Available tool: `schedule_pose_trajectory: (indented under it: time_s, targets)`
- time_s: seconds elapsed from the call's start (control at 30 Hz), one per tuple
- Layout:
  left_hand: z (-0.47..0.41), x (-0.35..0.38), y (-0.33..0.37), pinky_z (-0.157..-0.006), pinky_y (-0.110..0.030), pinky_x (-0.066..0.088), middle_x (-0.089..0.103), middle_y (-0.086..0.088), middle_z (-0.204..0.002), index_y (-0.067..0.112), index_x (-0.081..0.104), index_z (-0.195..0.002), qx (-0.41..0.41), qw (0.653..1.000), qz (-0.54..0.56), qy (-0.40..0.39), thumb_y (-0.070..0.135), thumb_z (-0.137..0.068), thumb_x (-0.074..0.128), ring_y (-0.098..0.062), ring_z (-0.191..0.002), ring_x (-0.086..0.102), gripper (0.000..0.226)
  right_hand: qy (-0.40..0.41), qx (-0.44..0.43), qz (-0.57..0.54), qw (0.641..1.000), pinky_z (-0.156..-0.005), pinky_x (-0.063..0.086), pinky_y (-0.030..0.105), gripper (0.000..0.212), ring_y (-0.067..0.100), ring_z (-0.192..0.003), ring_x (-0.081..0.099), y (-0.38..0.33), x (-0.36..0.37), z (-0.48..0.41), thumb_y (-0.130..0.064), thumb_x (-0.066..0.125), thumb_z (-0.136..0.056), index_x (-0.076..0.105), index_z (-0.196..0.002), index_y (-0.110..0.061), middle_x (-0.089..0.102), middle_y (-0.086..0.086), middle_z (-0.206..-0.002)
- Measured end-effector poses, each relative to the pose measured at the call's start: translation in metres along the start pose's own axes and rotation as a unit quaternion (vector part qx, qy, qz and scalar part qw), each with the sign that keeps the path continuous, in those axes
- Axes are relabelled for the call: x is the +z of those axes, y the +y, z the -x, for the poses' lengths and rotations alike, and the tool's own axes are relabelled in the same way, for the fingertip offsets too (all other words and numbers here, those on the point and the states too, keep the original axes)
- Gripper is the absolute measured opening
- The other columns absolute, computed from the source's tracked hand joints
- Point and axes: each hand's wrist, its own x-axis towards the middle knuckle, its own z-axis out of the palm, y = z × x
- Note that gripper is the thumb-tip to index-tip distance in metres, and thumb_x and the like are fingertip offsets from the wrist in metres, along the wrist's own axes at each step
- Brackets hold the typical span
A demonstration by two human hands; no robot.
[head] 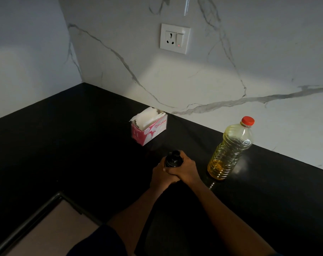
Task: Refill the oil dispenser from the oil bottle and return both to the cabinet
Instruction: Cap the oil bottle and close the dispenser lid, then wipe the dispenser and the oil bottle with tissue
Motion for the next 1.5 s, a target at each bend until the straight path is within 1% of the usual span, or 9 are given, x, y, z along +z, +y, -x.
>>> schedule_pose_trajectory:
  time_s: [0.1,0.27,0.5,0.63,0.77,0.97,1.23,1.37,1.5]
  targets:
    - [-0.003,-0.005,-0.005,-0.084,-0.021,0.040,0.059,0.003,-0.119,0.024,0.044,-0.126,-0.014,1.000,-0.006,-0.025,0.027,-0.072,0.071,-0.016,-0.109,0.058,0.060,-0.076,-0.003,-0.036,0.996,-0.093,0.040,0.016,0.075,0.004,-0.107,0.053,0.001,-0.007,-0.001,-0.021,0.085,-0.063,0.048,-0.127,-0.025,0.059,-0.010,-0.115]
    - [-0.002,-0.002,-0.008,-0.088,-0.026,0.045,0.059,0.003,-0.118,0.024,0.044,-0.125,-0.023,1.000,-0.004,0.000,0.031,-0.070,0.069,-0.017,-0.107,0.059,0.061,0.016,-0.008,-0.007,1.000,-0.071,0.036,-0.005,0.058,0.003,-0.092,0.057,-0.001,0.004,-0.001,-0.019,0.083,-0.065,0.058,-0.118,-0.022,0.063,-0.009,-0.099]
    - [-0.006,-0.002,-0.010,-0.106,-0.028,0.035,0.042,0.002,-0.140,0.022,0.030,-0.140,-0.024,0.998,-0.051,-0.004,0.040,-0.078,0.066,-0.015,-0.129,0.042,0.073,0.035,0.002,-0.001,0.999,-0.078,0.039,0.006,0.058,0.008,-0.096,0.058,-0.006,0.014,-0.006,-0.024,0.084,-0.062,0.060,-0.115,-0.020,0.065,-0.005,-0.101]
    - [-0.006,-0.010,-0.012,-0.105,-0.032,0.040,0.048,0.002,-0.135,0.025,0.033,-0.137,-0.081,0.997,0.019,0.007,0.033,-0.072,0.073,-0.016,-0.123,0.049,0.077,-0.123,0.045,0.003,0.991,-0.081,0.038,0.013,0.064,0.011,-0.106,0.055,-0.021,0.000,-0.016,-0.019,0.081,-0.067,0.049,-0.122,-0.025,0.060,-0.007,-0.107]
    - [-0.007,-0.017,-0.021,-0.102,-0.027,0.039,0.054,0.001,-0.129,0.023,0.039,-0.134,-0.098,0.992,0.073,0.025,0.023,-0.066,0.078,-0.017,-0.121,0.052,0.079,-0.288,0.066,0.257,0.920,-0.093,0.042,0.032,0.062,0.024,-0.113,0.053,-0.047,-0.021,-0.042,-0.005,0.069,-0.073,0.040,-0.127,-0.019,0.056,0.005,-0.116]
    - [-0.009,-0.017,-0.033,-0.103,-0.025,0.040,0.058,0.004,-0.124,0.029,0.044,-0.131,-0.086,0.986,0.142,0.023,0.025,-0.056,0.083,-0.013,-0.120,0.053,0.085,-0.073,-0.034,0.271,0.959,-0.085,0.051,0.032,0.027,0.022,-0.096,0.061,-0.098,-0.015,-0.108,-0.004,0.054,-0.088,0.058,-0.115,-0.007,0.061,0.012,-0.110]
    - [-0.015,-0.030,-0.032,-0.108,-0.019,0.028,0.049,0.005,-0.134,0.028,0.035,-0.138,-0.066,0.990,0.122,0.000,0.020,-0.064,0.082,-0.011,-0.129,0.042,0.089,-0.097,-0.157,0.388,0.903,-0.088,0.046,0.031,0.029,0.025,-0.113,0.055,-0.121,0.044,-0.188,-0.022,0.054,-0.092,0.061,-0.115,-0.007,0.059,0.010,-0.121]
    - [-0.017,-0.036,-0.031,-0.113,-0.021,0.022,0.049,0.015,-0.124,0.069,0.028,-0.102,-0.031,0.994,0.102,0.005,0.022,-0.064,0.082,-0.002,-0.125,0.040,0.081,-0.077,-0.180,0.397,0.897,-0.089,0.045,0.035,0.035,0.027,-0.109,0.056,-0.128,0.066,-0.209,-0.037,0.056,-0.090,0.063,-0.103,-0.006,0.062,0.012,-0.111]
    - [-0.018,-0.037,-0.033,-0.117,-0.034,0.021,0.040,0.027,-0.107,0.064,0.028,-0.099,-0.017,0.994,0.109,0.001,0.021,-0.065,0.081,-0.003,-0.125,0.042,0.076,-0.083,-0.170,0.468,0.863,-0.099,0.037,0.045,0.051,0.032,-0.118,0.045,-0.129,0.086,-0.216,-0.054,0.064,-0.077,0.064,-0.104,-0.010,0.054,0.012,-0.121]
